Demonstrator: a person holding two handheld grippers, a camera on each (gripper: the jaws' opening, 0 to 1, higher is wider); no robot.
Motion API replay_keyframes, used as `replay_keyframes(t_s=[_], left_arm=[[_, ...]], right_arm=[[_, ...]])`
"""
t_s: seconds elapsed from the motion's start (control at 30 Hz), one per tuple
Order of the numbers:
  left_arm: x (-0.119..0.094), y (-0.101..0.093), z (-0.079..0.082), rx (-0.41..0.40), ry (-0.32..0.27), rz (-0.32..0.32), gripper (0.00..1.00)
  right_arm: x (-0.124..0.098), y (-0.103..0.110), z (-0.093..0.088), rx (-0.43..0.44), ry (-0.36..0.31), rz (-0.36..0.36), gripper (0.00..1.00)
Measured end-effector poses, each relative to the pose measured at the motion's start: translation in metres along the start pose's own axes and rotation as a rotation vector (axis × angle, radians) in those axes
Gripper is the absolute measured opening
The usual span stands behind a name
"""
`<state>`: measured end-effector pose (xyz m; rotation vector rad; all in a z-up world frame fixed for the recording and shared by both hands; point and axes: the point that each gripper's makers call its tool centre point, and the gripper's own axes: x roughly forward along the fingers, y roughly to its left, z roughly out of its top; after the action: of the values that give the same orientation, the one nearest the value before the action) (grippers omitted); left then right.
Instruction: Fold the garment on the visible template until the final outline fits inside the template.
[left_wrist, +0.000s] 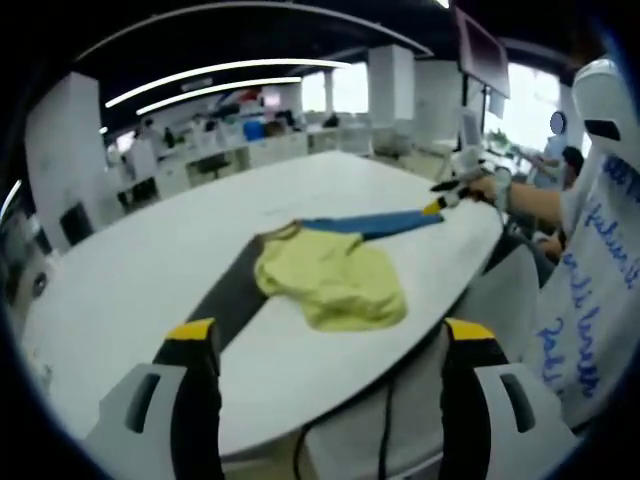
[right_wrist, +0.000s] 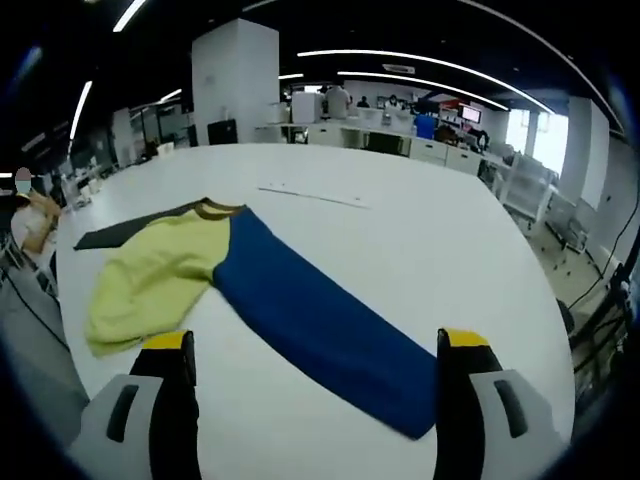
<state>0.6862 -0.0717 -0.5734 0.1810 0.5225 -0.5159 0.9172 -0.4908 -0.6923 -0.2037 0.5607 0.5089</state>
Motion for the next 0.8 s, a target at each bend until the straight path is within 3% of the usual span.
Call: replay_keyframes(t_s=[0.3,0.6,0.8], left_arm=[[-0.002,0.003,-0.001,0.001,-0.010,0.002,0.87],[-0.004,0.006,-0.004,-0.002,-0.014,-0.005,0.87],[-0.005,0.008,-0.005,-0.003,-0.022,-0.004,0.87]], right_arm=[[-0.014,0.027,0.034,-0.037,-0.078,0.043,1.00],[-0.030,0.063,0.069,-0.129,-0.146,0.079,1.00],[-0.038,0.087,0.079,-0.197,-0.136,0.119,1.00]])
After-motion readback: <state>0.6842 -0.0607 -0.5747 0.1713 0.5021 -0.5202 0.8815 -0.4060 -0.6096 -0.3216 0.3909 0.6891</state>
